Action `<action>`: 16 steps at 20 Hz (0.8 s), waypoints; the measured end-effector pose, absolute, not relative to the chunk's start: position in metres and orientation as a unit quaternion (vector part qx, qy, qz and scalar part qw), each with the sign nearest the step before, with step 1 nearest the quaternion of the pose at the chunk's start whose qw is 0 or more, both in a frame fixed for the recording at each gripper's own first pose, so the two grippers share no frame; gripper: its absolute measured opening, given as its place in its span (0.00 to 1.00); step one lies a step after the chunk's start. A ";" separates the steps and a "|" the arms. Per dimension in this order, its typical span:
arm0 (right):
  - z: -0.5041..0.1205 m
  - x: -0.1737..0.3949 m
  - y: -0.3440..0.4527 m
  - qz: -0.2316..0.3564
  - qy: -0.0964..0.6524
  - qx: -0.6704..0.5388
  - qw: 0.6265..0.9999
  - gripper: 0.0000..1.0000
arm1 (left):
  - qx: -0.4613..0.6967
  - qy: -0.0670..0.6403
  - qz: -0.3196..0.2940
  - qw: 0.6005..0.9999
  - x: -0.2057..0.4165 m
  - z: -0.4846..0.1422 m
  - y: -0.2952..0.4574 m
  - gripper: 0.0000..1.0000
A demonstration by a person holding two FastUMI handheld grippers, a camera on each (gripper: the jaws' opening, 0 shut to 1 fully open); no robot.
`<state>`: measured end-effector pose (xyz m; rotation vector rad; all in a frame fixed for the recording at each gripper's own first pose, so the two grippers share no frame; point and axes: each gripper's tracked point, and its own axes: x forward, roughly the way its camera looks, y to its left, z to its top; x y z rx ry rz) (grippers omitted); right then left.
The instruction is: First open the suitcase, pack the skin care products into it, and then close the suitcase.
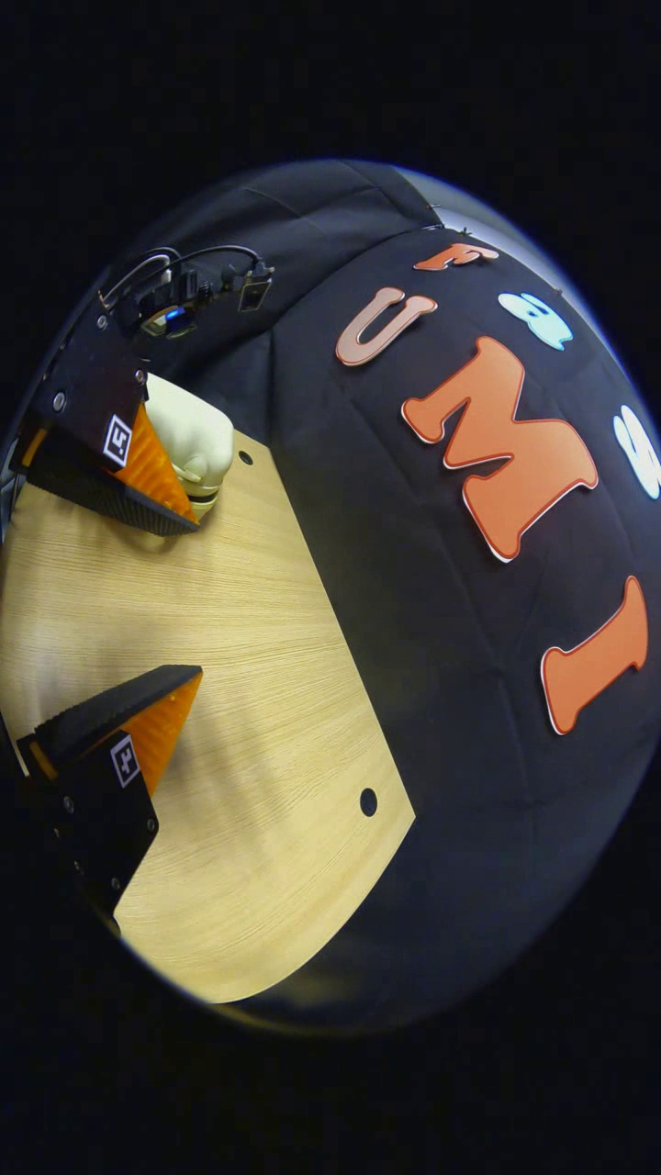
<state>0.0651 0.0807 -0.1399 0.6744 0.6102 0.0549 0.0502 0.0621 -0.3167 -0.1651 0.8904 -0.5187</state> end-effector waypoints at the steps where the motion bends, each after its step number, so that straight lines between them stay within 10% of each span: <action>1: -0.136 0.066 0.077 0.027 0.288 0.324 0.901 0.91 | -0.087 0.433 -0.243 0.864 0.047 -0.318 0.060 0.22; 5: -0.122 0.065 0.062 0.020 0.260 0.297 0.918 0.91 | -0.117 0.416 -0.245 0.868 0.043 -0.301 0.048 0.34; 9: -0.091 0.070 0.044 0.014 0.208 0.241 0.948 0.92 | -0.097 0.362 -0.231 0.898 0.054 -0.251 0.046 0.79; 16: -0.014 0.084 0.029 0.011 0.089 0.121 0.989 0.95 | -0.103 0.221 -0.176 0.954 0.080 -0.141 0.041 0.96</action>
